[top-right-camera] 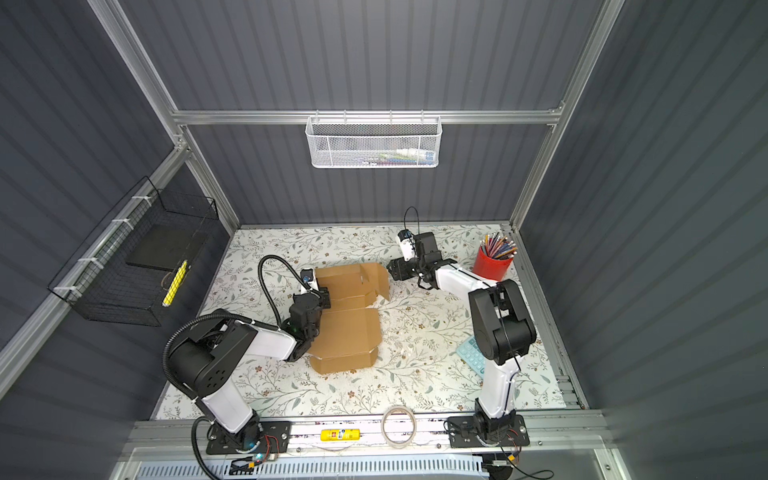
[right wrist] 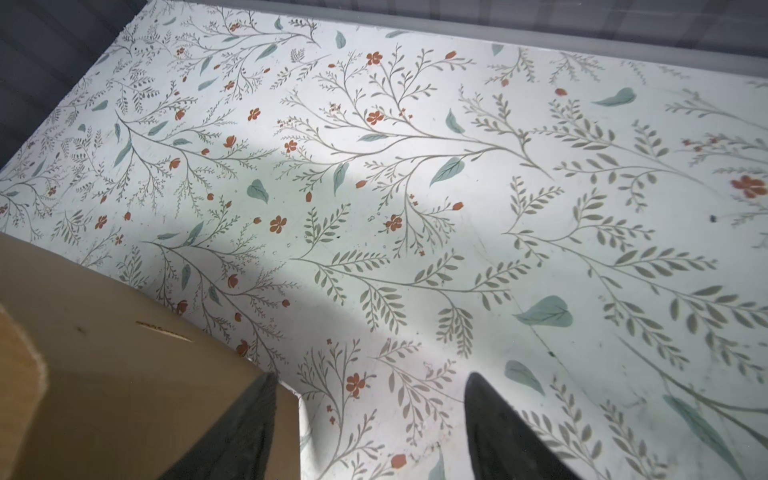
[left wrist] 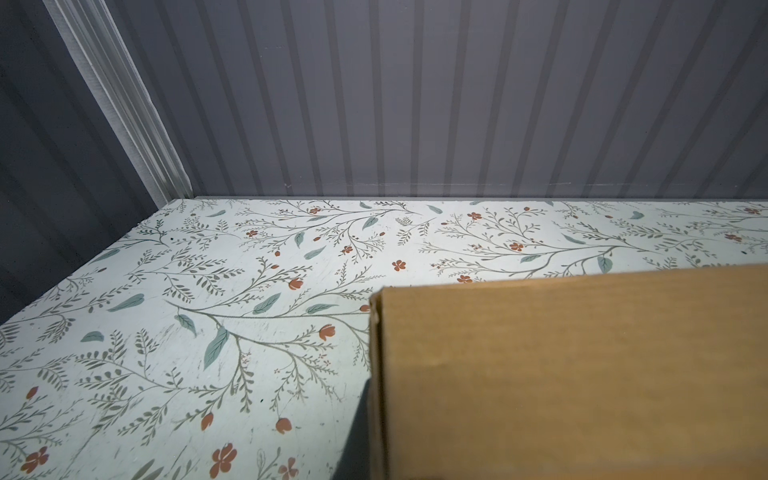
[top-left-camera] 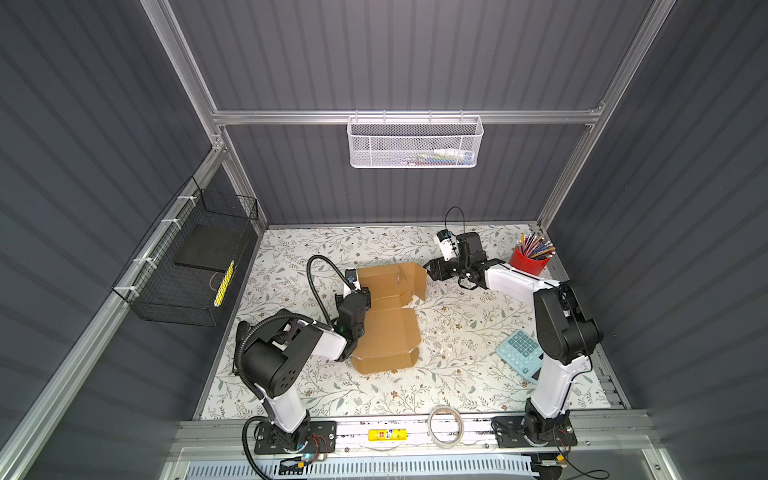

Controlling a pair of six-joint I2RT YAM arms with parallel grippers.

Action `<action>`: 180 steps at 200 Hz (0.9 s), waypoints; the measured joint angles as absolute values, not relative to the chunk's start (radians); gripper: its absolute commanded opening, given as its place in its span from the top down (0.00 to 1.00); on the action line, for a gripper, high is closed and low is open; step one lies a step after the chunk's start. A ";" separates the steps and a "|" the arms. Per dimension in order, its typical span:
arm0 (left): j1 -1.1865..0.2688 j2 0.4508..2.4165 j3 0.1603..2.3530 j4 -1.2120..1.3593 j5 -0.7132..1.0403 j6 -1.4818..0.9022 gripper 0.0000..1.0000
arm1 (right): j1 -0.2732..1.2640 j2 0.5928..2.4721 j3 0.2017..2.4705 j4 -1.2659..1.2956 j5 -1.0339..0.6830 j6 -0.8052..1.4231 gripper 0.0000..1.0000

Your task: Fold the paper box

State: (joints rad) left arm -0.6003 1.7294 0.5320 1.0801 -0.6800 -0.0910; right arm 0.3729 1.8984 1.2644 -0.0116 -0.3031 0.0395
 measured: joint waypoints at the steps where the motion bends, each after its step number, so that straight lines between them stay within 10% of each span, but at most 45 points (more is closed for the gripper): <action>1: -0.600 1.729 0.532 1.080 -0.680 -0.091 1.00 | 0.373 1.898 1.264 -0.012 -0.303 0.039 0.28; 180: -0.600 1.732 0.532 1.084 -0.673 -0.102 1.00 | 0.547 1.807 1.132 -0.006 -0.197 0.028 0.28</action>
